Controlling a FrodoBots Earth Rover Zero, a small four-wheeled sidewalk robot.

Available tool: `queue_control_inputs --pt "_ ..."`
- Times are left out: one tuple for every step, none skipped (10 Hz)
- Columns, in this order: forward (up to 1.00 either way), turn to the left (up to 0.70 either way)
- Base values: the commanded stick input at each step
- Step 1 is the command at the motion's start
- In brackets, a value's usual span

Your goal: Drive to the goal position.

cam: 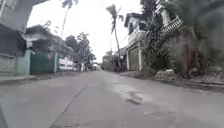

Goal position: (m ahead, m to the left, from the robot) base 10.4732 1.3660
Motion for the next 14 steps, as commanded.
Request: queue_control_inputs --pt "0.7 0.0" --pt "0.7 0.0" --pt "0.7 0.0" --pt "0.7 0.0" --pt "0.7 0.0" --pt "0.7 0.0" --pt "0.7 0.0" --pt "0.7 0.0" --pt "0.7 0.0" --pt "0.7 0.0" --pt "0.7 0.0" --pt "0.7 0.0" --pt "0.7 0.0" --pt "0.7 0.0"
